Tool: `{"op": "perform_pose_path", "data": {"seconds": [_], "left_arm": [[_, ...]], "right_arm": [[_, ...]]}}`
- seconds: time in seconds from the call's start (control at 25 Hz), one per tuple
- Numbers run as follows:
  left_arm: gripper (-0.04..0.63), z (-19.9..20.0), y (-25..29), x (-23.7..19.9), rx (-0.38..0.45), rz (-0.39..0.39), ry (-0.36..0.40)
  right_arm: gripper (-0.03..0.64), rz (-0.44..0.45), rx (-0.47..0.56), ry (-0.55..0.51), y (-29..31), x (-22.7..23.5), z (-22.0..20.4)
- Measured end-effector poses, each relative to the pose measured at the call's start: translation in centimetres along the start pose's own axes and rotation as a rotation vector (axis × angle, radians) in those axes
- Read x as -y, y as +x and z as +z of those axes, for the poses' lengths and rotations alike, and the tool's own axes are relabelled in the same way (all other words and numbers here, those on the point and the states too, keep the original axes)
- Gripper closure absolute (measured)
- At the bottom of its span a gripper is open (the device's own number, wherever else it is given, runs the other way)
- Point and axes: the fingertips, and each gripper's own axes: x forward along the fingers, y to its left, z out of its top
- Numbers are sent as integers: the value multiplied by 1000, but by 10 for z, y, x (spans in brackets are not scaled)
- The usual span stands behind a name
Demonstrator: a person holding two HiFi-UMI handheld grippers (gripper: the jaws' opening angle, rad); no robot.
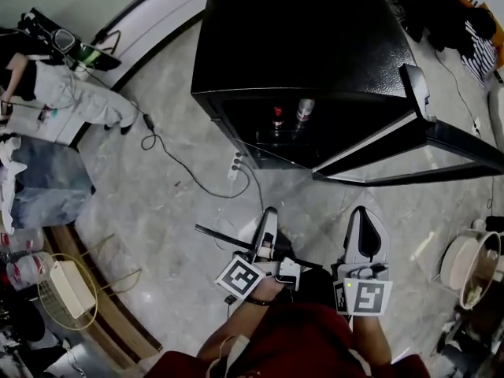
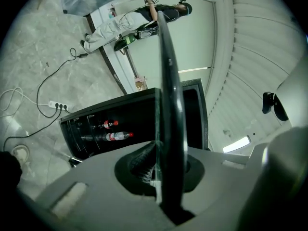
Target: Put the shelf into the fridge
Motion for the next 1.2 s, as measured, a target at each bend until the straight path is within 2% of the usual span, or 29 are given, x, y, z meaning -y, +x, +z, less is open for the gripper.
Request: {"op": "perform_pose_path", "data": {"seconds": [0.32,0.52,0.84,1.2], "left_arm": [[578,-22,21,-35,-41,40,-1],[578,-32,27,-50,-44,35,20],[578,-42,42,-69,32,-28,20],[578,-36,53,-97,154,-108,-32]], "right_arm": [[618,12,-44,42,24,14,-40],[618,60,-48,59,32,16,-59],[618,136,-70,20,39,26,-90],[618,210,-82,-4,44,25,-118]]}}
